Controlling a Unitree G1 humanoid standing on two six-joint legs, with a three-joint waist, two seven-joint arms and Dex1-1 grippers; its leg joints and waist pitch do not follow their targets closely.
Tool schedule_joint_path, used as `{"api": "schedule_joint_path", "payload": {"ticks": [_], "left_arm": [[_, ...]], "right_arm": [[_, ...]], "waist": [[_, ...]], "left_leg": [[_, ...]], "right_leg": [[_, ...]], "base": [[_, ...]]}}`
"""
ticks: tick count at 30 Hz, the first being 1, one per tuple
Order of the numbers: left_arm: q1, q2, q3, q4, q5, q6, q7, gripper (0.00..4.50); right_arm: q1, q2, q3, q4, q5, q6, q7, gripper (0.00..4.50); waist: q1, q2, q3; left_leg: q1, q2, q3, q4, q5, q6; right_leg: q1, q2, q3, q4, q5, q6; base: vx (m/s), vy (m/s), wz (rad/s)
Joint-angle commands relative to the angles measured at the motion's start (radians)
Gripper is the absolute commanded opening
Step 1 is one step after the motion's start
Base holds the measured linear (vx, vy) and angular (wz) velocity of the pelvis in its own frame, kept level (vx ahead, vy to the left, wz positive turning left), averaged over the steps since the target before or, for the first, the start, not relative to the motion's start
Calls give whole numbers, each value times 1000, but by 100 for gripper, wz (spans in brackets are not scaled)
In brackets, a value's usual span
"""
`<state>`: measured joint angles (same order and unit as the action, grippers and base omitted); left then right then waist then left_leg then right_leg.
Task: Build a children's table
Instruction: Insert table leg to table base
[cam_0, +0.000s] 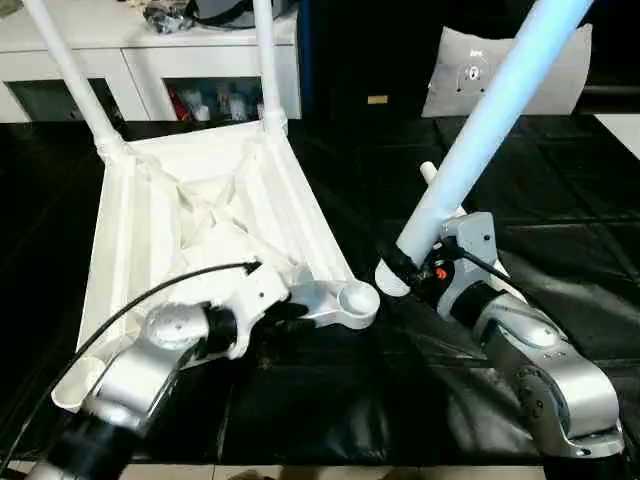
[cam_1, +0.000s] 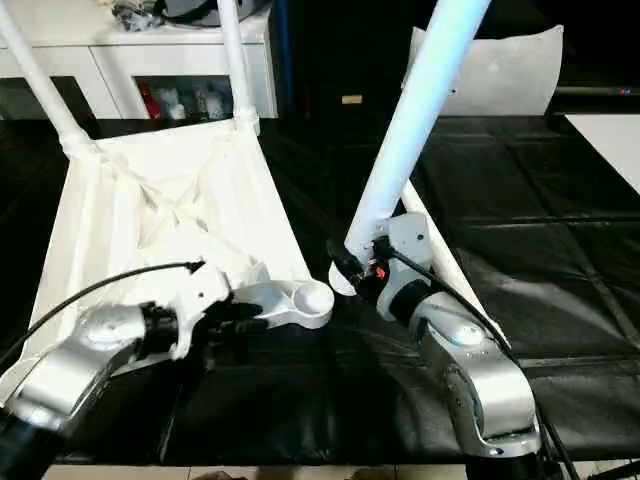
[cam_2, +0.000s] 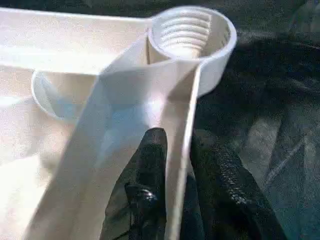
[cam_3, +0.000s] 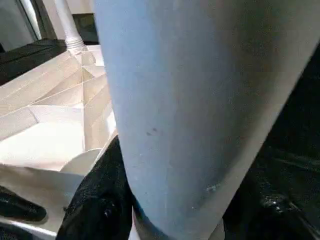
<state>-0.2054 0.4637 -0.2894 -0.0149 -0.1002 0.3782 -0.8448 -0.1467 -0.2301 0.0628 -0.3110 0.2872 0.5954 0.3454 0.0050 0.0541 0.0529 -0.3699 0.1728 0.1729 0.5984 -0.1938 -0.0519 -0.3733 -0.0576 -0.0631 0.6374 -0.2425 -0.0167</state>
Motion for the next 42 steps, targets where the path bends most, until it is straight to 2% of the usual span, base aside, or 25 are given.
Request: {"api": "schedule_joint_path", "payload": {"ticks": [1, 2, 3, 7, 8, 9, 12, 13, 14, 15, 16, 22, 23, 24, 26, 27, 28, 29, 30, 32, 33, 35, 39, 40, 42], "left_arm": [[1, 12, 6, -19, 15, 18, 8, 101], [10, 17, -3, -36, 23, 39, 32, 101], [5, 15, -8, -29, 34, 47, 51, 72], [-16, 2, -34, 7, 68, 20, 68, 64], [-19, -1, -40, 10, 76, 20, 66, 45], [-32, -15, -45, 24, 81, 12, 66, 34], [-60, -34, -59, 58, 87, -9, 67, 25], [-64, -37, -63, 66, 88, -13, 65, 25], [-68, -39, -68, 73, 88, -17, 63, 14], [-73, -35, -79, 81, 95, -25, 56, 5], [-77, -33, -87, 88, 99, -31, 49, 1], [-74, -24, -87, 101, 82, -111, -12, 0], [-68, -8, -90, 105, 71, -177, -57, 0], [-67, -3, -92, 107, 70, -190, -66, 0], [-56, 14, -98, 105, 60, -226, -102, 0], [-51, 18, -97, 104, 54, -240, -112, 0], [-47, 20, -96, 102, 49, -240, -116, 0], [-41, 23, -92, 99, 45, -240, -119, 0], [-41, 26, -92, 102, 52, -246, -113, 0], [-43, 29, -87, 116, 60, -257, -111, 0], [-46, 32, -84, 125, 64, -266, -112, 0], [-60, 31, -79, 155, 68, -286, -117, 0], [-82, 30, -72, 204, 74, -313, -125, 0], [-86, 30, -72, 213, 75, -318, -127, 0], [-92, 34, -80, 219, 73, -320, -144, 0]], "right_arm": [[3, 5, 10, -20, -7, -16, -4, 189], [3, 7, 17, -16, -15, -19, -9, 189], [0, 8, 20, -14, -16, -19, -11, 189], [-4, 14, 26, -8, -11, -16, -12, 189], [-4, 15, 27, -8, -12, -15, -11, 189], [-5, 16, 25, -11, -10, -9, -9, 189], [-8, 11, 25, -18, -6, -1, -4, 189], [-8, 6, 28, -18, -7, -1, 1, 189], [-9, 0, 33, -18, -8, -3, 8, 189], [-12, -7, 36, -20, -6, 6, 17, 189], [-20, -19, 45, -23, -8, 9, 31, 189], [-72, -54, 67, 2, 2, 13, 102, 189], [-100, -66, 69, 38, 28, 59, 136, 189], [-106, -68, 69, 46, 36, 72, 144, 189], [-122, -86, 83, 75, 39, 88, 177, 189], [-132, -104, 105, 99, 26, 75, 206, 189], [-139, -114, 119, 114, 16, 65, 224, 189], [-146, -127, 138, 134, 2, 50, 247, 189], [-156, -132, 149, 157, -8, 40, 260, 189], [-172, -136, 165, 186, -19, 34, 276, 189], [-182, -133, 172, 203, -25, 31, 280, 189], [-201, -124, 170, 227, -17, 34, 286, 189], [-214, -130, 189, 235, -13, 41, 310, 189], [-210, -134, 194, 228, -13, 44, 314, 189], [-200, -144, 195, 218, -11, 44, 329, 189]], "waist": [[3, -2, -54], [3, -5, -54], [4, -4, -53], [5, -3, -53], [5, 2, -52], [4, -2, -54], [4, -4, -53], [1, 0, -46], [0, -2, -49], [-1, 2, -44], [-2, 1, -42], [-3, 6, -40], [-3, -2, -44], [-2, 0, -45], [2, -4, -52], [3, -14, -55], [7, -9, -55], [10, -11, -55], [11, -17, -57], [13, -14, -54], [12, -18, -51], [11, -15, -48], [12, -13, -47], [12, -17, -45], [14, -11, -43]], "left_leg": [[7, 53, -23, -68, -157, 23], [8, 53, -23, -68, -157, 21], [7, 53, -24, -68, -154, 21], [8, 51, -23, -68, -160, 22], [7, 52, -25, -69, -162, 18], [8, 52, -25, -68, -160, 16], [6, 50, -24, -67, -153, 19], [5, 49, -24, -69, -160, 20], [4, 50, -26, -68, -152, 22], [3, 49, -26, -68, -150, 25], [4, 49, -26, -68, -157, 29], [6, 51, -27, -70, -168, 41], [6, 52, -25, -68, -150, 46], [5, 50, -28, -67, -142, 50], [5, 53, -24, -64, -106, 59], [5, 54, -23, -64, -97, 60], [5, 54, -24, -62, -90, 62], [3, 54, -21, -62, -84, 66], [4, 55, -21, -62, -84, 67], [5, 55, -21, -62, -95, 65], [4, 54, -20, -64, -105, 62], [7, 53, -20, -65, -121, 54], [7, 54, -20, -66, -127, 48], [7, 54, -21, -67, -132, 46], [10, 55, -21, -69, -156, 41]], "right_leg": [[40, -78, 61, -92, -119, -192], [40, -78, 61, -90, -114, -190], [40, -78, 61, -90, -114, -190], [39, -78, 62, -94, -130, -182], [39, -79, 62, -93, -128, -178], [40, -77, 61, -92, -115, -178], [41, -79, 62, -93, -106, -179], [39, -77, 62, -96, -108, -176], [42, -79, 62, -92, -91, -179], [40, -79, 61, -93, -85, -180], [39, -78, 62, -95, -87, -181], [39, -78, 59, -97, -99, -188], [41, -78, 60, -95, -71, -196], [45, -79, 59, -91, -64, -201], [46, -81, 60, -88, -31, -210], [47, -81, 60, -86, -21, -212], [47, -83, 59, -82, -14, -218], [47, -83, 58, -81, -14, -220], [47, -84, 58, -81, -17, -221], [45, -86, 59, -83, -45, -220], [43, -85, 59, -86, -72, -215], [40, -84, 60, -91, -107, -208], [41, -84, 61, -91, -112, -201], [41, -84, 61, -92, -117, -198], [39, -87, 61, -95, -160, -193]], "base": [[0, 0, 0], [0, 0, 0], [0, 0, 0], [0, 0, 0], [0, 0, 0], [0, 0, 0], [0, 0, 0], [0, 0, 0], [0, 0, 0], [0, 0, 0], [0, 0, 0], [0, 0, 0], [0, 0, 0], [0, 0, 0], [0, 0, 0], [0, 0, 0], [0, 0, 0], [0, 0, 0], [0, 0, 0], [0, 0, 0], [0, 0, 0], [0, 0, 0], [0, 0, 0], [0, 0, 0], [0, 0, 0]]}}
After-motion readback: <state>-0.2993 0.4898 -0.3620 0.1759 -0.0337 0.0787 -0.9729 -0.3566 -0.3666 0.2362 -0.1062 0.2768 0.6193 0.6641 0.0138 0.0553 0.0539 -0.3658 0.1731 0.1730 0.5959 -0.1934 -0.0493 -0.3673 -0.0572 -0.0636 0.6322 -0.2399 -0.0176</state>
